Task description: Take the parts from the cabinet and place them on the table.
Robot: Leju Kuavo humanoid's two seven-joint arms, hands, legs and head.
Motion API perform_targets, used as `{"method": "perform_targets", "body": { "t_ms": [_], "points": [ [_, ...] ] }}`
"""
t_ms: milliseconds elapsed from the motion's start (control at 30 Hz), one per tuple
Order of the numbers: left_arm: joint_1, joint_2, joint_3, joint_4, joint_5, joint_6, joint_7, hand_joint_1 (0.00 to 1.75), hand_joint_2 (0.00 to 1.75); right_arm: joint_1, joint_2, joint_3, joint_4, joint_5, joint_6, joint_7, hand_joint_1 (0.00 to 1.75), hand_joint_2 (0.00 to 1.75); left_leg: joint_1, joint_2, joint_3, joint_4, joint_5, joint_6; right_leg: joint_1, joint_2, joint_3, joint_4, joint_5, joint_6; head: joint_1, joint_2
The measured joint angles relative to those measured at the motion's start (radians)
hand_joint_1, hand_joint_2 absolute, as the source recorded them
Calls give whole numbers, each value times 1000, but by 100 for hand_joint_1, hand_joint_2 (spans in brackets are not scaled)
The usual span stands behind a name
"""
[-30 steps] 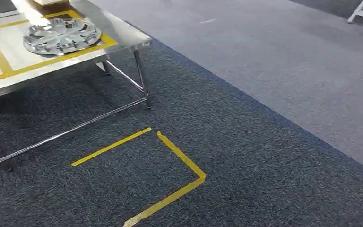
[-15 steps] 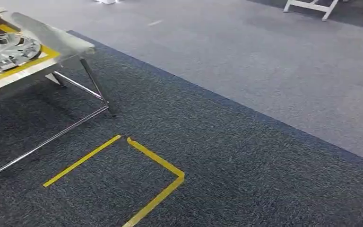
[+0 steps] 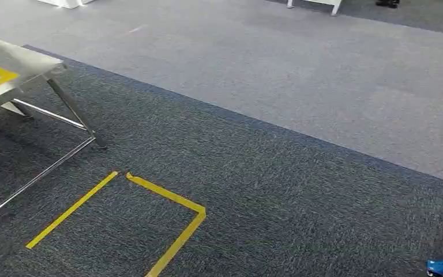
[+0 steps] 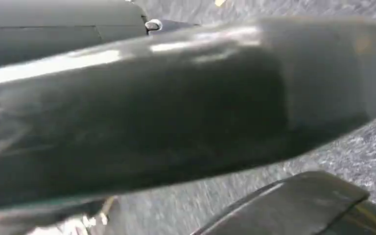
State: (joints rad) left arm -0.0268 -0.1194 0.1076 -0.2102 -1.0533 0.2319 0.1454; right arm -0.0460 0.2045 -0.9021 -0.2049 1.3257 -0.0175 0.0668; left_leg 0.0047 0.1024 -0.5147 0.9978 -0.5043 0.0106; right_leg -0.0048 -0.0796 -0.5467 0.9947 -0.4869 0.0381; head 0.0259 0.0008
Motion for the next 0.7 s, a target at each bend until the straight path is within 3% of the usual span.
{"method": "perform_targets", "body": {
  "t_ms": [33,100,133,167,200,267,300,333,367,400,433,467,500,533,600,633,667,700],
  "points": [
    [-1,1,-5,0,-1,0,2,0,0,-3,7,10,1,4,0,6,0,0,0,10,1,0,1,-6,0,16,-6,3,1,-8,-6,0],
    [-7,1,-13,0,-3,2,3,0,0,-1,12,20,3,14,0,19,0,0,2,29,8,-2,3,-14,4,36,-18,6,2,-17,-4,0],
    [-8,1,-17,0,-3,3,4,0,0,0,14,26,5,19,0,24,0,0,5,27,8,1,-6,-23,-2,47,-9,0,8,-25,-4,0],
    [-11,1,-19,0,-3,3,4,0,0,2,17,32,5,19,0,25,0,0,8,-23,5,18,-23,-29,-3,54,-11,-1,9,-30,-8,0],
    [-10,1,-21,0,-3,4,3,0,0,0,18,37,5,20,0,27,0,0,10,-67,-18,74,-63,-30,-4,64,-13,-1,13,-38,-12,0],
    [-6,3,-23,2,-3,4,4,0,0,-6,21,42,6,22,0,27,0,0,9,-91,-93,243,-143,-29,-1,94,-17,0,16,-46,-13,0],
    [-2,3,-24,3,-3,4,4,0,0,-6,21,45,7,23,0,27,0,0,8,-93,-121,303,-160,-28,1,109,-18,0,16,-47,-13,0],
    [0,3,-24,3,-3,4,4,0,0,-4,21,47,8,24,0,28,0,0,8,-94,-131,317,-151,-26,3,124,-17,1,17,-47,-13,0],
    [1,3,-24,3,-3,4,4,0,0,-1,21,48,8,24,0,28,0,0,8,-95,-121,286,-117,-22,5,139,-16,2,17,-47,-13,0],
    [0,3,-24,3,-3,4,4,0,0,-1,21,49,8,24,0,28,0,0,8,-100,-89,211,-64,-17,5,156,-16,4,17,-47,-13,0],
    [-1,4,-24,3,-3,4,4,0,0,-1,22,50,8,24,0,28,0,0,7,-117,-51,122,-14,-12,6,171,-15,6,17,-46,-13,0],
    [-1,5,-24,3,-3,3,4,0,0,-2,24,53,8,24,0,28,0,0,8,-171,-21,42,16,-5,4,183,-17,8,17,-45,-13,0],
    [-1,9,-24,5,-1,1,10,0,0,-5,27,56,8,25,0,29,0,0,12,-210,-15,25,3,-2,10,193,-24,15,17,-38,-11,0],
    [-1,8,-24,5,-1,0,16,0,0,-7,27,57,8,25,0,29,0,0,11,-200,-13,15,1,-8,3,206,-31,18,19,-32,-13,0],
    [-3,10,-27,5,-16,-1,19,0,0,-3,30,58,9,26,1,30,0,0,3,-182,-13,16,2,-3,-6,230,-39,11,27,-14,-14,0],
    [-3,8,-32,5,-26,3,19,0,0,-1,30,58,10,27,4,31,0,0,11,-166,-9,2,10,4,-2,240,-53,9,30,-7,-12,0],
    [-5,10,-36,5,-32,7,19,0,0,1,32,58,10,27,8,31,0,0,13,-149,-6,-6,15,7,-1,183,-57,25,19,-7,-11,0],
    [-5,8,-40,5,-34,10,16,0,0,-1,32,58,10,27,10,33,0,0,13,-137,-6,-9,16,12,1,129,-77,61,-12,-1,-1,0]
  ]
}}
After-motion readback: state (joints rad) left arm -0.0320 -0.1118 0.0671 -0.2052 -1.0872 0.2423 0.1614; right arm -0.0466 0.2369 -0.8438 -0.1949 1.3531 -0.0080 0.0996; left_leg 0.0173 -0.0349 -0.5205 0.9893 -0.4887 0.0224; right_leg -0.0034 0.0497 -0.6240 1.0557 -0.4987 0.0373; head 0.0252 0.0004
